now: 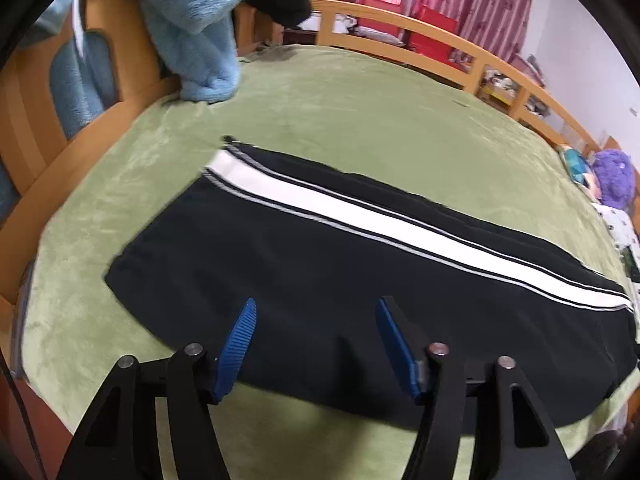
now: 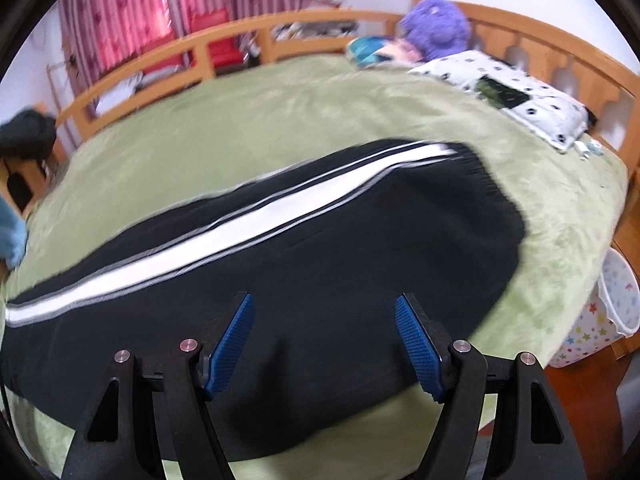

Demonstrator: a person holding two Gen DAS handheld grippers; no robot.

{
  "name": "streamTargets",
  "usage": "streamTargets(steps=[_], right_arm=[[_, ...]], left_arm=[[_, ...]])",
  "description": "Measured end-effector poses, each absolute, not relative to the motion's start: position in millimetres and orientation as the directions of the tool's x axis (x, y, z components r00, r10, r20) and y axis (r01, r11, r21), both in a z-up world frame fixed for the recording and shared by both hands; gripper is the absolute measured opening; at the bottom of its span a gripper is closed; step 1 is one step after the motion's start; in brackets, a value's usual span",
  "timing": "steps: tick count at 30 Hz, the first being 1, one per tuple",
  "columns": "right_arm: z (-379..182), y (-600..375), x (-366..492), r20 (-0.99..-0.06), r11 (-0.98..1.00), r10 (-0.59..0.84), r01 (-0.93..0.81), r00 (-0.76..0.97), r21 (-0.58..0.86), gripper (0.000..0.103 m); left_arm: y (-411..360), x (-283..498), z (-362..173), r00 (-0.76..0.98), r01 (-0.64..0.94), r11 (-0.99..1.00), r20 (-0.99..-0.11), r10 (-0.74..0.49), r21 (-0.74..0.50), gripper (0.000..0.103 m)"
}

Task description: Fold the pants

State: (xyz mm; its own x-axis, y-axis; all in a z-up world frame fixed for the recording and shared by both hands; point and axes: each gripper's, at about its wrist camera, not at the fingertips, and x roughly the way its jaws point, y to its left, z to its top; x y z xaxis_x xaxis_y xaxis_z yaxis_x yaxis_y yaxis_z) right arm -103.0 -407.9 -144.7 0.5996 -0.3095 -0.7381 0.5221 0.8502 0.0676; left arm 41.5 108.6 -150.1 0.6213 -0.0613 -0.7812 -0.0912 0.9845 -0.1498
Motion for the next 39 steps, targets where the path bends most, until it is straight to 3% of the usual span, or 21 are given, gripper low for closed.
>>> streamTargets(steps=[5, 11, 14, 21, 22, 23, 24, 27, 30, 34, 37, 39], right_arm=[[-157.4, -475.9, -134.9, -0.726, 0.796, -0.342, 0.595, 0.597, 0.114, 0.072], [-196.5, -558.4, -151.4, -0.759, 0.686, -0.22, 0.65, 0.613, 0.326, 0.075], [-210.9, -584.7, -149.2, -0.729, 0.644, -0.157, 0.629, 0.666, 0.436, 0.085], [-238.7, -628.6, -108.5, -0.651, 0.517, -0.012, 0.562, 0.759, 0.646, 0.085], [-242.3, -632.0, -100.6, -0.64, 0.497, 0.005, 0.553, 0.768, 0.668, 0.083], [-243.0, -634.0, -93.3, -0.636, 0.486, 0.001, 0.555, 0.772, 0.675, 0.071], [-240.6, -634.0, -87.0, -0.637, 0.494, -0.012, 0.558, 0.771, 0.666, 0.051], [-220.8, -634.3, -75.9, -0.609, 0.573, -0.034, 0.515, 0.792, 0.638, 0.033], [-188.8, -646.0, -76.1, -0.542, 0.61, -0.03, 0.445, 0.84, 0.656, 0.03], [-157.3, -661.6, -83.8, -0.531, 0.69, -0.106, 0.447, 0.841, 0.57, 0.03], [-169.9, -688.7, -105.4, -0.561, 0.634, -0.151, 0.515, 0.814, 0.577, 0.031], [-192.9, -703.5, -102.3, -0.664, 0.617, -0.102, 0.57, 0.741, 0.542, 0.039]], left_arm=[[83.4, 21.5, -142.1, 0.654, -0.091, 0.977, -0.751, -0.086, -0.192, 0.057], [59.6, 15.7, -148.7, 0.663, -0.159, 0.956, -0.744, -0.081, -0.246, 0.057], [45.1, 23.2, -152.5, 0.642, -0.159, 0.959, -0.763, -0.082, -0.236, 0.058], [23.5, 31.4, -160.3, 0.615, -0.148, 0.966, -0.785, -0.075, -0.209, 0.058], [22.9, 32.6, -161.0, 0.613, -0.154, 0.966, -0.787, -0.072, -0.208, 0.058], [23.5, 33.9, -161.7, 0.609, -0.162, 0.964, -0.79, -0.068, -0.209, 0.058], [24.5, 34.1, -161.8, 0.607, -0.17, 0.962, -0.792, -0.066, -0.211, 0.058], [30.4, 35.2, -159.0, 0.616, -0.188, 0.955, -0.785, -0.065, -0.227, 0.058], [35.8, 35.6, -153.7, 0.627, -0.199, 0.954, -0.777, -0.052, -0.224, 0.058], [45.8, 31.7, -148.1, 0.654, -0.2, 0.952, -0.755, -0.048, -0.233, 0.059], [56.8, 29.7, -150.8, 0.659, -0.207, 0.945, -0.75, -0.056, -0.253, 0.059], [62.9, 31.3, -153.7, 0.655, -0.21, 0.945, -0.754, -0.054, -0.251, 0.059]])
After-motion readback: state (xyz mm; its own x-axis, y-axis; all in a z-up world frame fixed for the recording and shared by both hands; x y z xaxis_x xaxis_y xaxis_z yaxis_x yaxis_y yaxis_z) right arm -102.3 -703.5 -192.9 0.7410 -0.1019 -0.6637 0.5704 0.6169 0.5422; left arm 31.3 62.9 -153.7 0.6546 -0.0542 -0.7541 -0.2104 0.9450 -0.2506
